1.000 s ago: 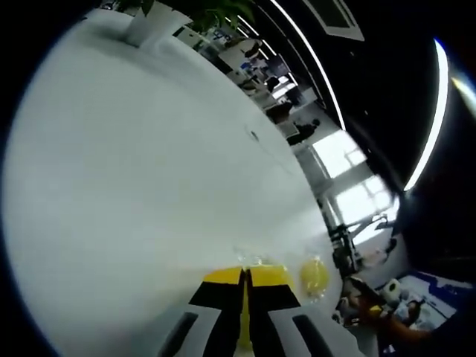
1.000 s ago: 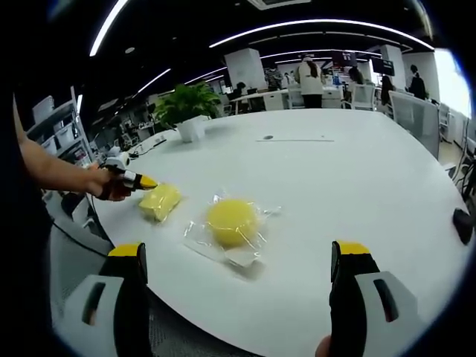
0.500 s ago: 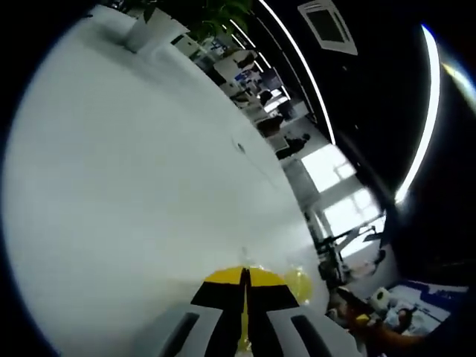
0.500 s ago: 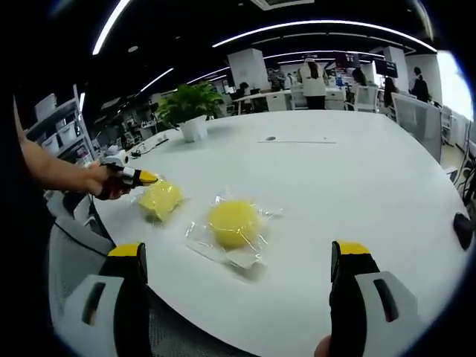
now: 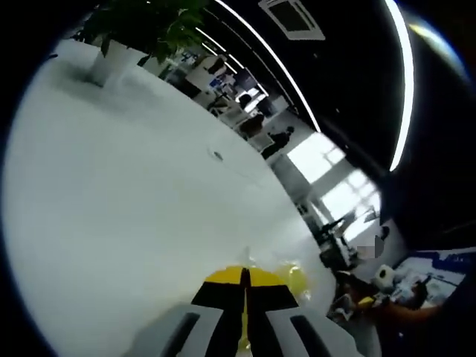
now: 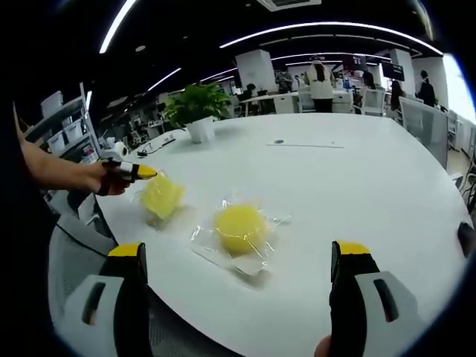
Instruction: Compare the silicone blocks by pressing each to a similar depth, holding the contact briefly, and releasing to observe deformation and rebound differences across the visible hardness samples.
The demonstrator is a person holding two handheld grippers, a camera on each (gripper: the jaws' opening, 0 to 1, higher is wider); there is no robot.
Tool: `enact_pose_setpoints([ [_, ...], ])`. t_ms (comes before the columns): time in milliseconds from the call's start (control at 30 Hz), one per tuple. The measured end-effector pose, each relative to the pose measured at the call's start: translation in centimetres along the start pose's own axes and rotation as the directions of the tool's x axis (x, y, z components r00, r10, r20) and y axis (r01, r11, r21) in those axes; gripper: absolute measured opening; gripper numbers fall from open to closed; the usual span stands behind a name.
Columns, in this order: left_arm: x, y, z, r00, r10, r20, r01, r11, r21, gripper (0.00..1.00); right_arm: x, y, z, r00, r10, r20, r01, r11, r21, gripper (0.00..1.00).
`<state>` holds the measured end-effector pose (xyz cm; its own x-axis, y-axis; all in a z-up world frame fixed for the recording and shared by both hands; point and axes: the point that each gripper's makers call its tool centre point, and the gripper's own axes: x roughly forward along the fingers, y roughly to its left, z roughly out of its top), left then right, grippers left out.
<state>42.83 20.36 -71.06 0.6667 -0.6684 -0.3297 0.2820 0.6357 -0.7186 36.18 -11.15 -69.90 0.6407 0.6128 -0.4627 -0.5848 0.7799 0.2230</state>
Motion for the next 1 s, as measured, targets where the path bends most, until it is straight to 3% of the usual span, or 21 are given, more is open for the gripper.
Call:
enact_pose_setpoints([
  [433, -0.4, -2.1, 1.2, 0.999, -0.032, 0.04, 0.028, 0.995, 0.099, 0.0, -0.2, 0.3, 0.1, 1.0, 0.015, 0.01, -0.015, 1.0, -0.007, 0.96],
  [1000, -0.7, -5.0, 3.2, 0.997, -0.054, 0.051, 0.041, 0.97, 0.238, 0.0, -0.2, 0.6, 0.6, 1.0, 0.017, 0.019, -0.017, 1.0, -0.012, 0.96],
])
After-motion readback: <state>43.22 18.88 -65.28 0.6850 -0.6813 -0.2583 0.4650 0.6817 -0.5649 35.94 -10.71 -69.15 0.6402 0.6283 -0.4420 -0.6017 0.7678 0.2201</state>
